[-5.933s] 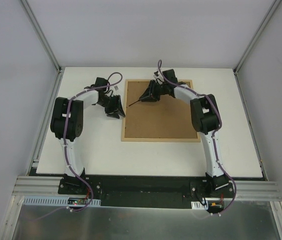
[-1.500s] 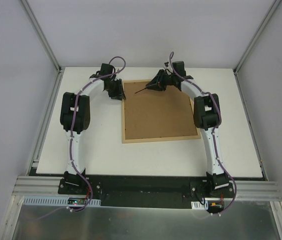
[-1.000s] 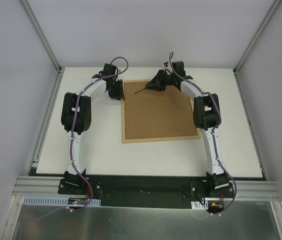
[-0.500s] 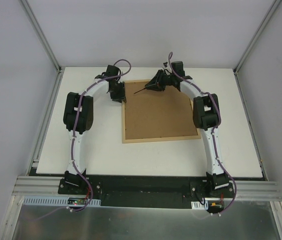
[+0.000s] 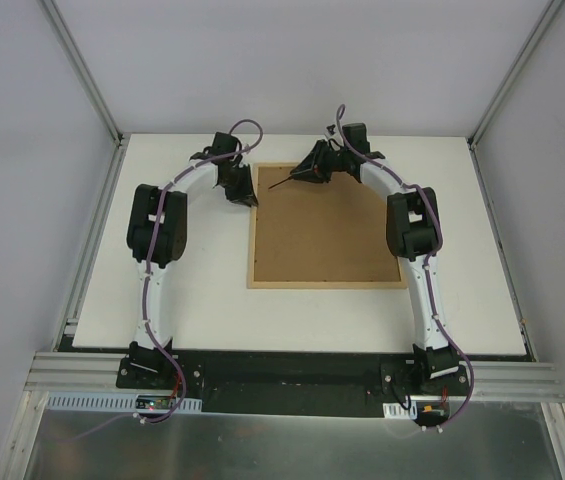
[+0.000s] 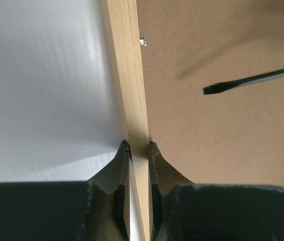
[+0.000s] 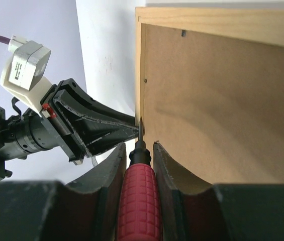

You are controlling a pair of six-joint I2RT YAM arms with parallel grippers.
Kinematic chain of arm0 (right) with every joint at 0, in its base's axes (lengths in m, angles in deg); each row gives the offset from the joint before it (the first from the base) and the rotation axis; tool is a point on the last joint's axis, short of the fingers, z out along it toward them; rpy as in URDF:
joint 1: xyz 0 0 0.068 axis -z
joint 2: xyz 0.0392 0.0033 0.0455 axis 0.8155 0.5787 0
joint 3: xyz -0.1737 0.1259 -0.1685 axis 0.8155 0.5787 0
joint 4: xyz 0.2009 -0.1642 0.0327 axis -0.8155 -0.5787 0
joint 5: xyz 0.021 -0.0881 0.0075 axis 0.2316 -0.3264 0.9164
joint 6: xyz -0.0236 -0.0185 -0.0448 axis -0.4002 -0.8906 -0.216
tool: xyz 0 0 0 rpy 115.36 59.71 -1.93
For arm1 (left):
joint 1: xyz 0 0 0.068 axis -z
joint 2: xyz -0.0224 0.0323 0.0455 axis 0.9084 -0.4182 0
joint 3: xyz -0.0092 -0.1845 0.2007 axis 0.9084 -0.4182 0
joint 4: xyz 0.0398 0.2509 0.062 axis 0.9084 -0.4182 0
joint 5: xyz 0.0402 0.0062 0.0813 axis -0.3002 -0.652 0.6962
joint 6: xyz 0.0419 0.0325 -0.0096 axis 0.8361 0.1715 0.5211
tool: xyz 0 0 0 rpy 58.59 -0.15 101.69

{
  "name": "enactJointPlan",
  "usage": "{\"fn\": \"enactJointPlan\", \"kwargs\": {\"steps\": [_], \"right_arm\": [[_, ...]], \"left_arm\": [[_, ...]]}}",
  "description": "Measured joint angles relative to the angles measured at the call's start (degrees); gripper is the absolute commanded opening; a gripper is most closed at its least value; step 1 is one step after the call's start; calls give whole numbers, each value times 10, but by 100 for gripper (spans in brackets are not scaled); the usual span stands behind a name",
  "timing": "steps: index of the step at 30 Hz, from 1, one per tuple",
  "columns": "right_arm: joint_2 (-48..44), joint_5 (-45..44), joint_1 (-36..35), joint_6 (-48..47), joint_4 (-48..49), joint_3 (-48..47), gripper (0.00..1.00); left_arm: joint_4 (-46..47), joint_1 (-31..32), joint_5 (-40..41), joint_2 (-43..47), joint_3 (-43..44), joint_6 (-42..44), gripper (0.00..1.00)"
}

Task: Take the photo out of the frame
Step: Release the photo frame item from the photo frame.

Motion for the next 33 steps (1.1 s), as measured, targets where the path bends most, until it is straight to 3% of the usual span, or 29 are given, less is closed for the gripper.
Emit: {"fn": "enactJointPlan", "kwargs": {"steps": [12,33], "right_arm": [[19,-9,0,-19,-12,-2,1],[29,-5,5,-10,8,-10,0]], "left_arm": [[66,21,-47,34,-84,-57,0],[90,21,-48,42,-104,-79,0]]}}
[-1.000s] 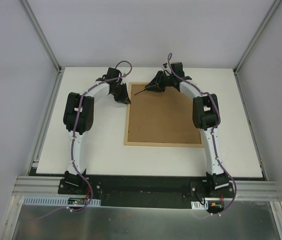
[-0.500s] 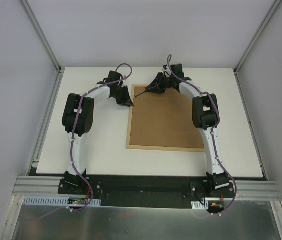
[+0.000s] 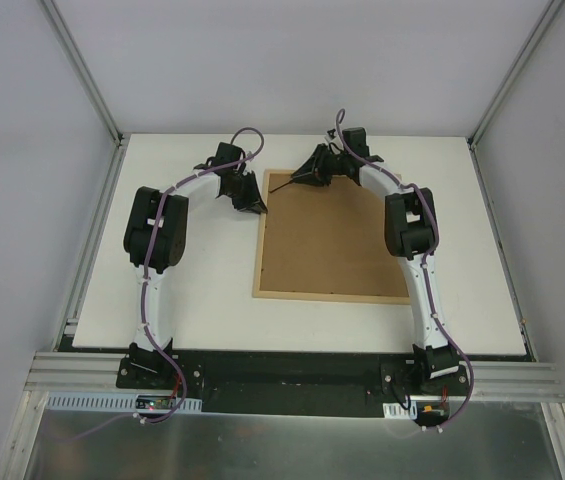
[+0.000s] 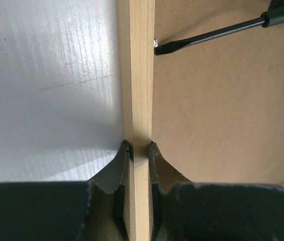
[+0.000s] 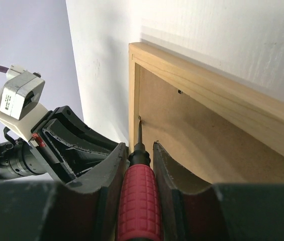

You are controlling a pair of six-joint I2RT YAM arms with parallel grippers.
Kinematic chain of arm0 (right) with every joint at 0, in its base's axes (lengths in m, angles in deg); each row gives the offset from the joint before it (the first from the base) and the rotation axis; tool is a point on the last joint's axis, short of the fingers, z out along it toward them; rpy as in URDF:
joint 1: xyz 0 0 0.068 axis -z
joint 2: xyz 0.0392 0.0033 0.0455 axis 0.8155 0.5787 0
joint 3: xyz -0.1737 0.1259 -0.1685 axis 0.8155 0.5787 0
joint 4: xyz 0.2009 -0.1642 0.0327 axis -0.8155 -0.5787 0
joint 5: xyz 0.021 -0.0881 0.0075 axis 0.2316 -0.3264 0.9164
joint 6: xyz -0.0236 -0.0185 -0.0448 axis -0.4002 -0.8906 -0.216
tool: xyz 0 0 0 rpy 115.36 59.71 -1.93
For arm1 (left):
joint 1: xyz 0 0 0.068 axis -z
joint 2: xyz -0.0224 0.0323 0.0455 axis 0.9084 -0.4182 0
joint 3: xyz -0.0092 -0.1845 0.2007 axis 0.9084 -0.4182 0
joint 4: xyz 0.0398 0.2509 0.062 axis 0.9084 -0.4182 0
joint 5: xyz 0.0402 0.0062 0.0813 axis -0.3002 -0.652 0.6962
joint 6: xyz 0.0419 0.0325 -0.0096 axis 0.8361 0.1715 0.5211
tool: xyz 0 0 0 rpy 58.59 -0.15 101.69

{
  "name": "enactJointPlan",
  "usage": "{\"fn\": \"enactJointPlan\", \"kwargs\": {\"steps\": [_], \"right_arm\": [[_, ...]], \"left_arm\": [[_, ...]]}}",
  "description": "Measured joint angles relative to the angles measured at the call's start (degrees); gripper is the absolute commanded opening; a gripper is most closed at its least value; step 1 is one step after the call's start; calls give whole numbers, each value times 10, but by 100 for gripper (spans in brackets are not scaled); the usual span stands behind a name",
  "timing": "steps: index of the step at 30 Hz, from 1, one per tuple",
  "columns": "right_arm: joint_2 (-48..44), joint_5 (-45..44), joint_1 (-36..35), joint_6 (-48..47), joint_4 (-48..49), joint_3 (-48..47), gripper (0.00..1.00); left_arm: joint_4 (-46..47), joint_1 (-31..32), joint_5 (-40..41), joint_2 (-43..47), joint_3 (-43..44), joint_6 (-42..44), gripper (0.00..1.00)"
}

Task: Take the photo out of the frame
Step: Release the photo frame item from the photo frame.

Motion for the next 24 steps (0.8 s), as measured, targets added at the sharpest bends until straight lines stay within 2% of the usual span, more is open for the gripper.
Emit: {"fn": "enactJointPlan", "kwargs": {"steps": [24], "right_arm": [[12,14,3,-14,14,-10,0]], "left_arm": [[1,4,-2,1,-2,-8,0]]}}
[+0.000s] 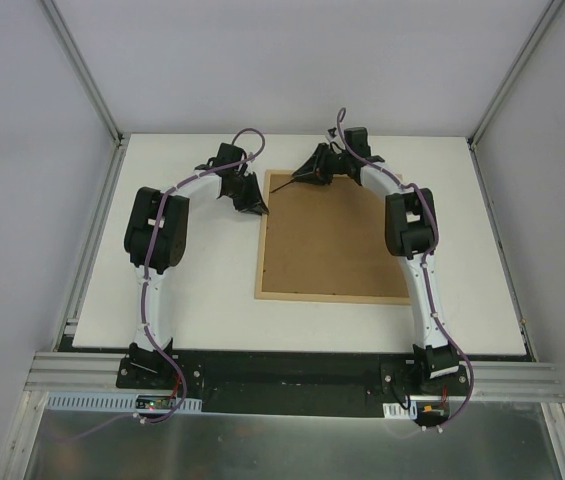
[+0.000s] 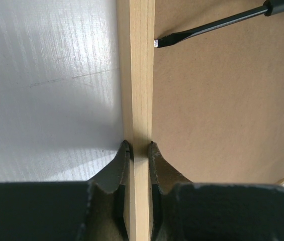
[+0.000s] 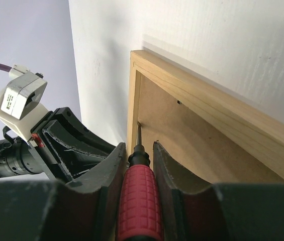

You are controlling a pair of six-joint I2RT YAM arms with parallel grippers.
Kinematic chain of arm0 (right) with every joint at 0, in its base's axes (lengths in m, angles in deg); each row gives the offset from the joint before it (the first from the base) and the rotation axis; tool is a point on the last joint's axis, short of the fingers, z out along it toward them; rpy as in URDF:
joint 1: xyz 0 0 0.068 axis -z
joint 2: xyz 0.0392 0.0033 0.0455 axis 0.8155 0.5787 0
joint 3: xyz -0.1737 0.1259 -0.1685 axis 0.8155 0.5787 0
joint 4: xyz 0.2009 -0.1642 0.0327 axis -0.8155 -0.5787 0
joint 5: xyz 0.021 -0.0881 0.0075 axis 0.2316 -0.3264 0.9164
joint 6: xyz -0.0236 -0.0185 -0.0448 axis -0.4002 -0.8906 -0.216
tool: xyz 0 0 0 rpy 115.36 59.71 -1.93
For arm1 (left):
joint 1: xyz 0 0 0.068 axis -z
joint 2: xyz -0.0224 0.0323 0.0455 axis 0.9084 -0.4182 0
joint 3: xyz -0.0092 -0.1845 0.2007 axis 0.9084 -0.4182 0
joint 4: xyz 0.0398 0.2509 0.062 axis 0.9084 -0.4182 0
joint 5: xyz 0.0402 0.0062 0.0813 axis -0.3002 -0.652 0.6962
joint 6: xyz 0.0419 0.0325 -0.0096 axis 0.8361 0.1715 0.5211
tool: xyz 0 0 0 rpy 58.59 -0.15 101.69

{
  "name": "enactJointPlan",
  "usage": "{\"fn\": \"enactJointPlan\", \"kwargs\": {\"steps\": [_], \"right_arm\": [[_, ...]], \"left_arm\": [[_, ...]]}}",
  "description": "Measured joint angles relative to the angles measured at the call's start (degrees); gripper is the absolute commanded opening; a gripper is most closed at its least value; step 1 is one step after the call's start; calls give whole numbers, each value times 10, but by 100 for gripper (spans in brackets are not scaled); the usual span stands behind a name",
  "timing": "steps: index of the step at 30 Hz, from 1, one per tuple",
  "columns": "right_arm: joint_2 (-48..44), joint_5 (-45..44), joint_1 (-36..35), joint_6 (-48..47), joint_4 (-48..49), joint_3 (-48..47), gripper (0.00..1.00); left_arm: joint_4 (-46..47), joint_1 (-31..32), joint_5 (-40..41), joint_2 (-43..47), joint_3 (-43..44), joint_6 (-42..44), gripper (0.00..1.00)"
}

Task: Take the photo out of the frame
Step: Release the photo frame item from the photo frame.

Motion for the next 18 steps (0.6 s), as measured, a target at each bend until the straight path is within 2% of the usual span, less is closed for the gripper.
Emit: {"fn": "enactJointPlan", "kwargs": {"steps": [18], "right_arm": [[10,5,-15,5,26,-2,0]], "left_arm": [[-28,-2,-2,5,0,0,0]]}}
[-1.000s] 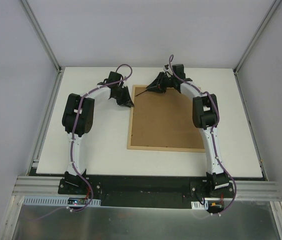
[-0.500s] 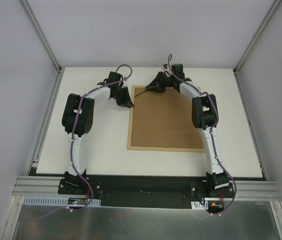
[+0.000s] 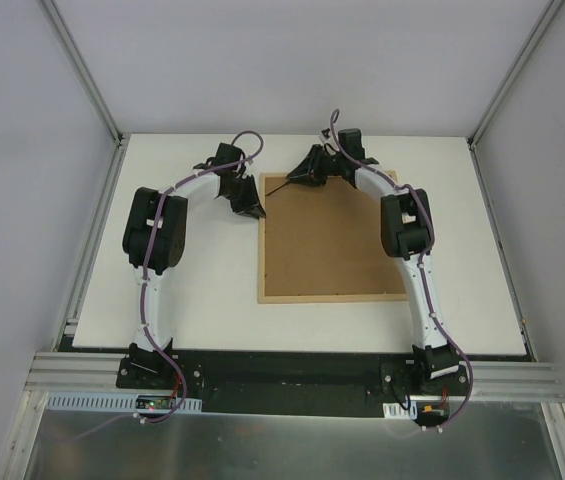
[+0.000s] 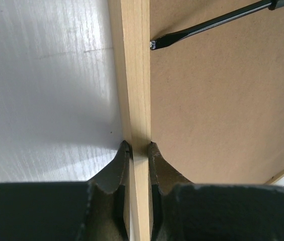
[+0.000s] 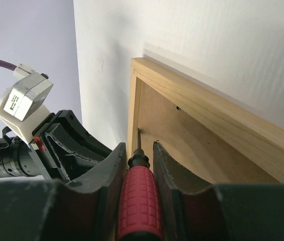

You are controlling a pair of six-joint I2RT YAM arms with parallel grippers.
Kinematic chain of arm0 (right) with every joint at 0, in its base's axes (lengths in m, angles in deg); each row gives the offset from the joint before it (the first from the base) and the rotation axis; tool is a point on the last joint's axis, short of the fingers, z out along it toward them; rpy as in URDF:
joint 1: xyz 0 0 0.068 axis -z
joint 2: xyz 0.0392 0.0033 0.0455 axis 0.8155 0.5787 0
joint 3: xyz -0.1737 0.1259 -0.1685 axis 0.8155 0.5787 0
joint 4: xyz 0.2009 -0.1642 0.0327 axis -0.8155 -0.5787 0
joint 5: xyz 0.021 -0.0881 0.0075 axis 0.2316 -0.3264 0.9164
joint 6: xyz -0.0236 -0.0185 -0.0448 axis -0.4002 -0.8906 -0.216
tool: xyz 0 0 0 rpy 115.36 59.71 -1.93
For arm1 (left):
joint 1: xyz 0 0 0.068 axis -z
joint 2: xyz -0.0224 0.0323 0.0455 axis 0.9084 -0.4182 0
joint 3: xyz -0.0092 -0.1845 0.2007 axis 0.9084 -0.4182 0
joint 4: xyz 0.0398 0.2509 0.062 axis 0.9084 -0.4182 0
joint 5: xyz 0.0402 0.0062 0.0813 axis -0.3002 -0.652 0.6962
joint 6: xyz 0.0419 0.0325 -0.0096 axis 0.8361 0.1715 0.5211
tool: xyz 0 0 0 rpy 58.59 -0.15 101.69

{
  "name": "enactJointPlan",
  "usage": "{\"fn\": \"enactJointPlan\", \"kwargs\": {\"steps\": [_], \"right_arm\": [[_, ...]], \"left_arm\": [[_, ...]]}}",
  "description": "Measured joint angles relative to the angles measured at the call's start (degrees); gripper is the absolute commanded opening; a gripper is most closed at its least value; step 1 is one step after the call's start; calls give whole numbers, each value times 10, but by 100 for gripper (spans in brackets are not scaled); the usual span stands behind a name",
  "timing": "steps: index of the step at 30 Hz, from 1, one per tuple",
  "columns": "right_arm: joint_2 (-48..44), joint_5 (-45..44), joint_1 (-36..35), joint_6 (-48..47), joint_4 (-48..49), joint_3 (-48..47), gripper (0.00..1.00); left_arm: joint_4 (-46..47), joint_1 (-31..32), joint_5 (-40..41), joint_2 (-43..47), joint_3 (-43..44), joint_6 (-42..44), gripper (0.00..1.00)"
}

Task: Take the photo out of the frame
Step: Release the photo frame item from the photo frame.

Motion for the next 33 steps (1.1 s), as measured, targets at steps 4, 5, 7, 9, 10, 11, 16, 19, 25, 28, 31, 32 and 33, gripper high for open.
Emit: {"fn": "enactJointPlan", "kwargs": {"steps": [4,5,7,9,10,11,16,19,25,28,31,32,33], "right_arm": [[1,0,-9,3,11,4,0],[1,0,-11,5,17,7,1],[1,0,-14,11,28,15,1],[1,1,-17,19,36,21,0],[0,0,-19,21,38,24,0],[-1,-2,-20,21,36,24,0],[-21,-48,-36,-22,-49,-3,0],[-45,-114,-61,-72,-113,-30,0],[-82,-241,-127,-157,-202,-57,0],[-89,-278,-149,-179,-222,-64,0],[-94,-289,-153,-196,-237,-65,0],[-96,-287,-150,-201,-243,-65,1],[-97,-284,-148,-203,-247,-64,0]], "left_arm": [[-16,0,2,3,0,-1,0],[-21,-1,3,3,0,-1,0],[-30,-3,2,4,0,-3,0],[-37,-4,2,5,0,-4,0],[-41,-4,3,6,0,-4,0],[-45,-4,5,7,0,-4,0],[-50,-4,7,9,0,-4,0],[-53,-4,10,10,0,-4,0],[-86,-4,31,18,0,-2,0],[-103,-4,44,22,0,1,0],[-105,-4,50,24,0,3,1],[-105,-4,51,24,0,4,7],[-105,-4,52,24,1,5,13]]}}
